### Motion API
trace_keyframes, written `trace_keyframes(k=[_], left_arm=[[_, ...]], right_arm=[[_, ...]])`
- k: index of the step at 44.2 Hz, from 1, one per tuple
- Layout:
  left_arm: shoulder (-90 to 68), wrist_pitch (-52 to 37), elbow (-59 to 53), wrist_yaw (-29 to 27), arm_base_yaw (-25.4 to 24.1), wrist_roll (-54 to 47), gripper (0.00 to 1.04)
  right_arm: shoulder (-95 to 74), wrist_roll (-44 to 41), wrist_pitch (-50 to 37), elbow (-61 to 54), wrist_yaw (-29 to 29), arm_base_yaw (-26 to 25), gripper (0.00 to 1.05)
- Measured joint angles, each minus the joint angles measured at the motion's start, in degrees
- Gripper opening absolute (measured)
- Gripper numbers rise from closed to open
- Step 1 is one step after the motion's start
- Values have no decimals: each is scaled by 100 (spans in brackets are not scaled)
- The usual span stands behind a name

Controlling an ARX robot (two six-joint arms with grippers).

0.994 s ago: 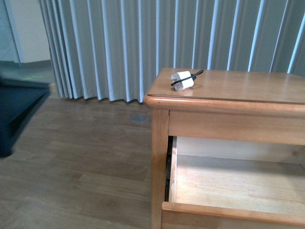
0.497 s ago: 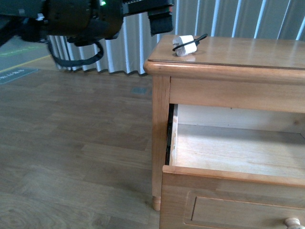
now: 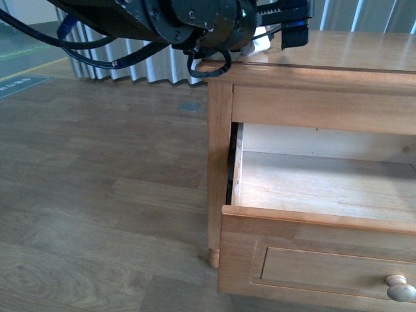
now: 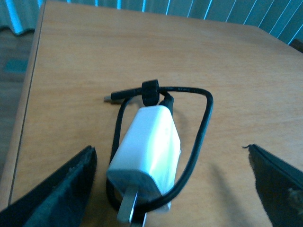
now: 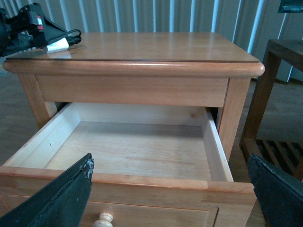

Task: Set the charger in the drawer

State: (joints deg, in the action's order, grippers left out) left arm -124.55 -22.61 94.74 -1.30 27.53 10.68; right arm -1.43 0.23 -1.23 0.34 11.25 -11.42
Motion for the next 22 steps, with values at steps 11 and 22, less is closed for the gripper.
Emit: trace_keyframes(k=[11, 22], left_arm=[[-168, 155, 271, -63, 20, 63, 63], [-153, 177, 234, -131, -31, 264, 30]], right_arm=[[0, 0, 0, 0, 0, 0, 96], [0, 0, 0, 0, 2, 0, 96]])
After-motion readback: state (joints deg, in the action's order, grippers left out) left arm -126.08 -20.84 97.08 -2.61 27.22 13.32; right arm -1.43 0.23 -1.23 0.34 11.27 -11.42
